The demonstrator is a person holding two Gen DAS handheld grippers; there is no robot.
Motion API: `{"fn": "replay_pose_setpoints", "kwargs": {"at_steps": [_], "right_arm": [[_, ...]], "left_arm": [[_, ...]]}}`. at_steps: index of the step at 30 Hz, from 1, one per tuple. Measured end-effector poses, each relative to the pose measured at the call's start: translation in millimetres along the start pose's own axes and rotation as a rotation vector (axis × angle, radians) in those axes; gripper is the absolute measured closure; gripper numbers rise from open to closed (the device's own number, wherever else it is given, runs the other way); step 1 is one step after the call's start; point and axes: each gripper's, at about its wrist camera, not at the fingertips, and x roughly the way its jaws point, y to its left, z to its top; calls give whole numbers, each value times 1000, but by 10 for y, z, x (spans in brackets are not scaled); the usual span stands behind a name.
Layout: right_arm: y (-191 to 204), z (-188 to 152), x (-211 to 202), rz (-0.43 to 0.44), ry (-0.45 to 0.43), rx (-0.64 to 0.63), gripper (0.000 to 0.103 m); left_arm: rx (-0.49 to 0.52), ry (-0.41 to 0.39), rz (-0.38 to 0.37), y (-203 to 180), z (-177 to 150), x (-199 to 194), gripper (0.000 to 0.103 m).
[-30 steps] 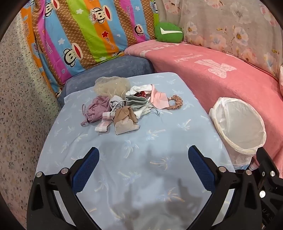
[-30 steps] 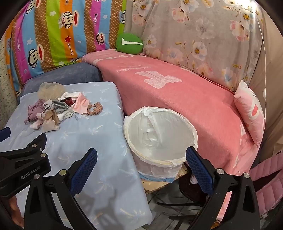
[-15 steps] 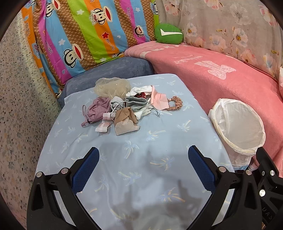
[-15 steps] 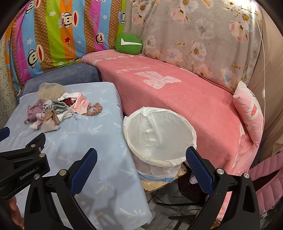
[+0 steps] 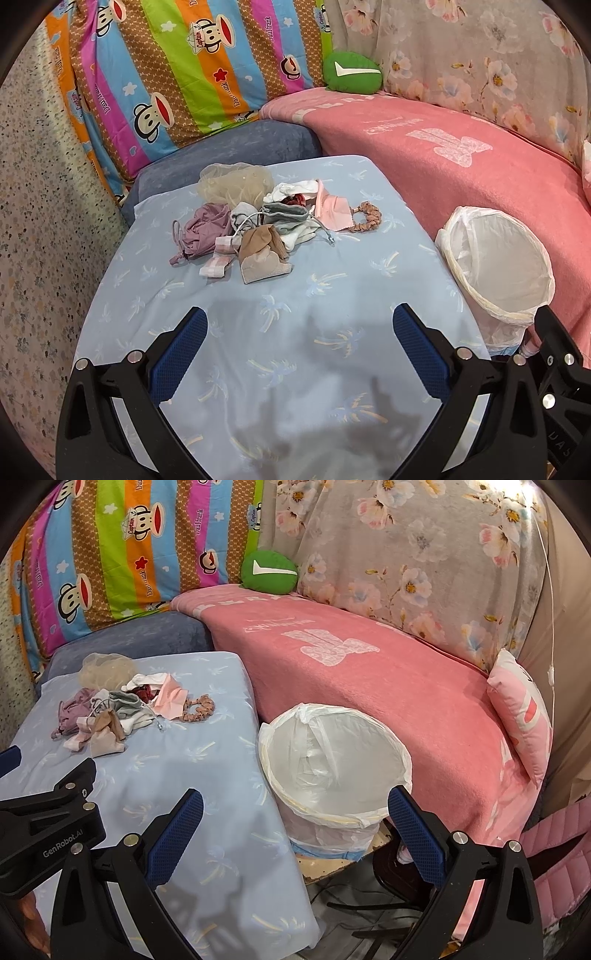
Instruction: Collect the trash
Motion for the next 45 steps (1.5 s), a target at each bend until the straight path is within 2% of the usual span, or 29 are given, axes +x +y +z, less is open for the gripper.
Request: {"fn": "replay_pose_setpoints", "kwargs": {"at_steps": [45], "right_arm": [[-67, -15, -30, -14, -2, 28, 6]], "left_arm": [[19, -5, -23, -40, -55, -2, 7]]}}
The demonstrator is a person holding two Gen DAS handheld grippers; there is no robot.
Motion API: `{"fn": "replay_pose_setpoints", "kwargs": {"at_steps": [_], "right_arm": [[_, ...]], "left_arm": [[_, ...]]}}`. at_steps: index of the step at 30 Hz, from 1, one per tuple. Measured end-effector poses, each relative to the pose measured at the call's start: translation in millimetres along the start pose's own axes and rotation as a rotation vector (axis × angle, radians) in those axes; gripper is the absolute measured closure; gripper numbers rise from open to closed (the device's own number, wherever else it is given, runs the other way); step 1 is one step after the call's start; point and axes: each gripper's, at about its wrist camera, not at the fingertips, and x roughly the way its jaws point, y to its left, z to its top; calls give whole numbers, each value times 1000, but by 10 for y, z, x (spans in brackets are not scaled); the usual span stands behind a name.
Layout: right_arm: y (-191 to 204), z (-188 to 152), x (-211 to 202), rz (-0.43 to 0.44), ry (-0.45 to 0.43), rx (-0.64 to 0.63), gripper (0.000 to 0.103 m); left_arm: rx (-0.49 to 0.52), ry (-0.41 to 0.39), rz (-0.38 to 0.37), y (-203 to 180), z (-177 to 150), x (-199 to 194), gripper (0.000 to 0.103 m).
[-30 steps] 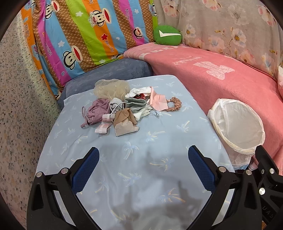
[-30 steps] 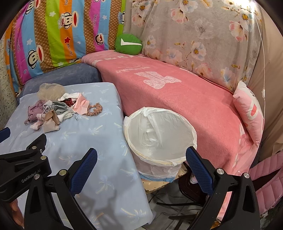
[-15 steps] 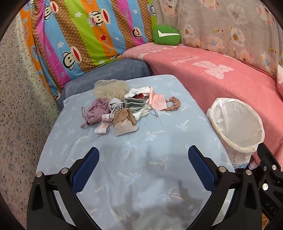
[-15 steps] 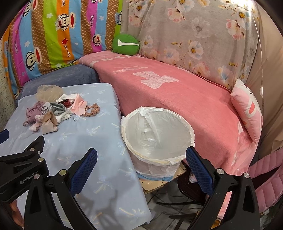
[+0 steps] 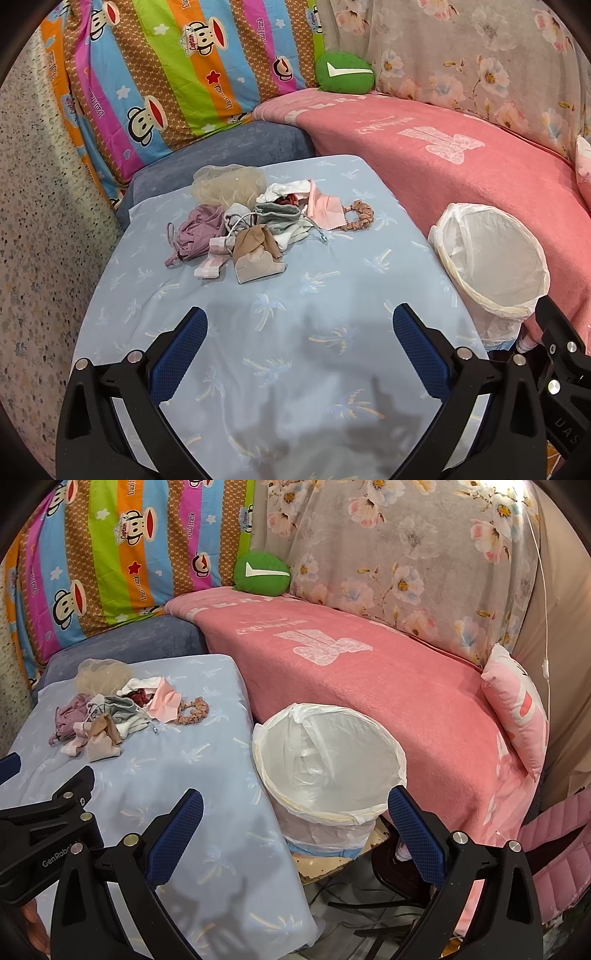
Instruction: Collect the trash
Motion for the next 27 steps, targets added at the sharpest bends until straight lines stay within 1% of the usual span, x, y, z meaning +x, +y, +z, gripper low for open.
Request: {"fn": "replay_pose_setpoints", "kwargs": {"at_steps": [7, 27], "right_arm": [[-41, 3, 9, -8, -2, 12, 6], [-107, 31, 224, -17, 19, 28, 6]], "left_arm": [[10, 4, -18, -15, 14, -9, 7], [27, 13, -10, -84, 122, 122, 7]]}}
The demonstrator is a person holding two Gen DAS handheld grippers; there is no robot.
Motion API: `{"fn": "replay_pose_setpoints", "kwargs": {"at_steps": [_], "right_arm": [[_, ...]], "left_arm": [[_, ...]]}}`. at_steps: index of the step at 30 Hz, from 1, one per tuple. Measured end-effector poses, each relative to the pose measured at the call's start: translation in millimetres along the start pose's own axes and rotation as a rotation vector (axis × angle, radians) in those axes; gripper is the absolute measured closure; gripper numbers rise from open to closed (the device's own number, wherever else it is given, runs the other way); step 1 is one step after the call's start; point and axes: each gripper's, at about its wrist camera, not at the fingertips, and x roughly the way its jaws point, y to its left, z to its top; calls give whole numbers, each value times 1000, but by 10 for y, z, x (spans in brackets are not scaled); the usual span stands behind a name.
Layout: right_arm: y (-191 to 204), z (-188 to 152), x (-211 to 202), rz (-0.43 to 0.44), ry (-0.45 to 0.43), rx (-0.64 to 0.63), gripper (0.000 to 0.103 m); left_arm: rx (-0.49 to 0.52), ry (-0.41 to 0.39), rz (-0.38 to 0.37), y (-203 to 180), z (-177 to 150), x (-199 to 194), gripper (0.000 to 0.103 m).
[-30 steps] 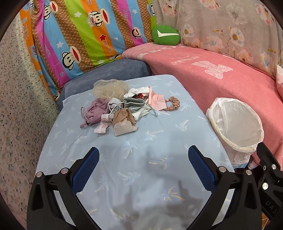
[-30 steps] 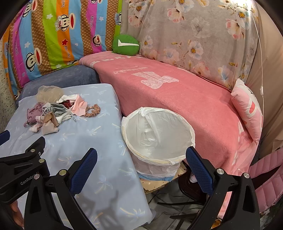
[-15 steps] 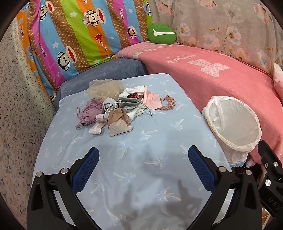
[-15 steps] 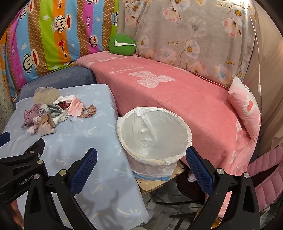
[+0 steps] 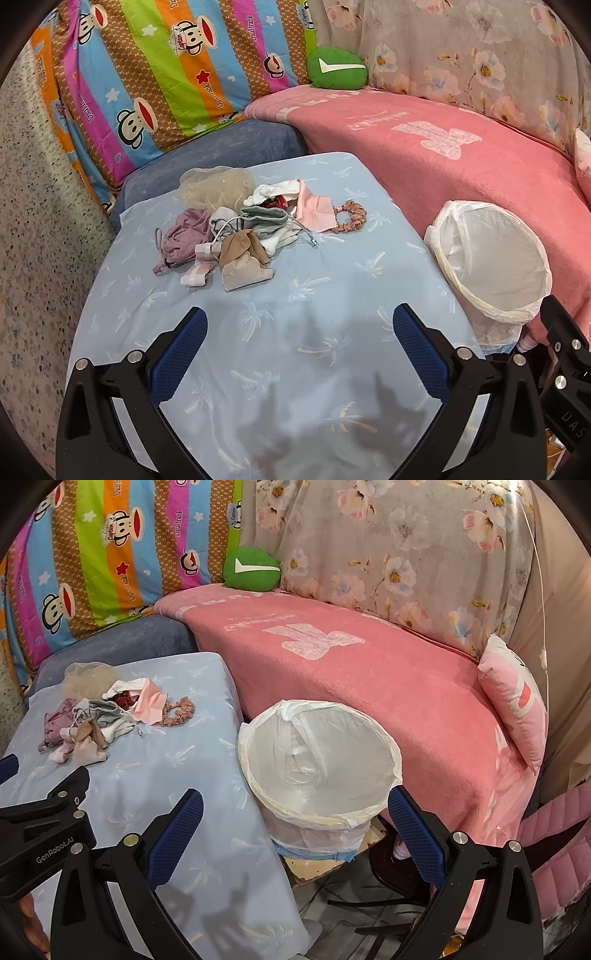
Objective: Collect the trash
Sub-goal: 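Move both open grippers toward the cloth pile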
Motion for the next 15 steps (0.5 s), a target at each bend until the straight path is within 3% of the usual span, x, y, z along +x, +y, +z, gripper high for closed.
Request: {"fn": "replay_pose_setpoints", "kwargs": {"at_steps": [15], "right_arm": [[53, 116, 208, -1, 2, 17, 6]], "left_arm": [[-18, 19, -22, -3, 115, 243, 7]]}}
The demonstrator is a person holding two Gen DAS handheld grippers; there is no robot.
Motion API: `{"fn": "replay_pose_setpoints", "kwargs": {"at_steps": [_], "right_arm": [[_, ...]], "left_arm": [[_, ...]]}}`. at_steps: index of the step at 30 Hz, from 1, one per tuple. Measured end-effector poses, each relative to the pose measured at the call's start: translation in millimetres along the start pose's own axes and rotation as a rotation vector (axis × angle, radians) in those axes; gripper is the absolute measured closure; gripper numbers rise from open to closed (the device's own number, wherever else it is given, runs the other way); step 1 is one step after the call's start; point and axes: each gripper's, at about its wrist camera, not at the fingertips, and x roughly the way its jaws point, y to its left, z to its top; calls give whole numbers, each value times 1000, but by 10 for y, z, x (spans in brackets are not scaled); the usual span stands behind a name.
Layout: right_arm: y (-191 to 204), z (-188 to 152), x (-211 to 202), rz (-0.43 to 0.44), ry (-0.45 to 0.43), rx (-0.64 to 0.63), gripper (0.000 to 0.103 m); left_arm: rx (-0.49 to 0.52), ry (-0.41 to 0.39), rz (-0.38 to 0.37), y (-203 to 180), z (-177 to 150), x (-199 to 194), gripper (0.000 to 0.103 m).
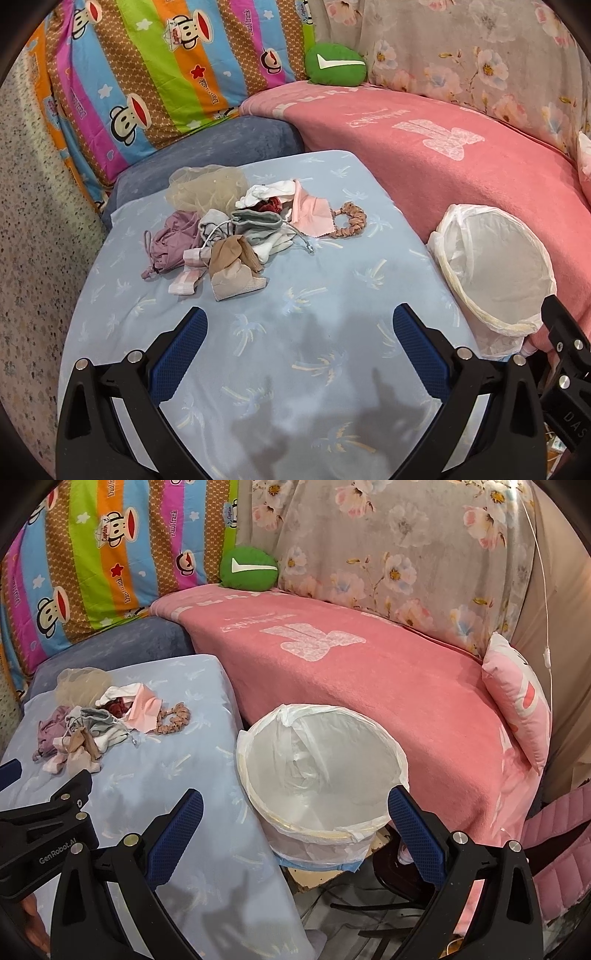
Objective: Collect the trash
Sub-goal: 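Move both open grippers toward the cloth pile, then grasp the pink-white striped cloth with left gripper while right gripper grasps tan cloth bag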
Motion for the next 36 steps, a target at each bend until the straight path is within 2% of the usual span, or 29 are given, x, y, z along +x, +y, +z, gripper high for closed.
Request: {"fn": "replay_pose_setpoints", "kwargs": {"at_steps": [4, 9, 17, 28, 32, 36], "right_arm": [[73, 70, 90, 5, -2, 2, 6], [209, 154, 207, 21, -4, 0, 6], [468, 274, 474, 40, 17, -1, 6], [961, 366, 775, 96, 56, -14, 6], [1176, 386, 842, 125, 63, -30, 6], [1436, 373, 906, 169, 83, -51, 6]], "left_arm": [[-23, 24, -23, 93, 38, 123, 7], [-49, 35, -8, 269, 75, 291, 7], [-68, 22, 16, 647, 168, 550, 7], [-117, 54, 2, 1257, 188, 941, 7], [-182, 88, -40, 1481, 163, 1124, 8], [-258, 146, -95, 1707, 104, 1319, 17]]}}
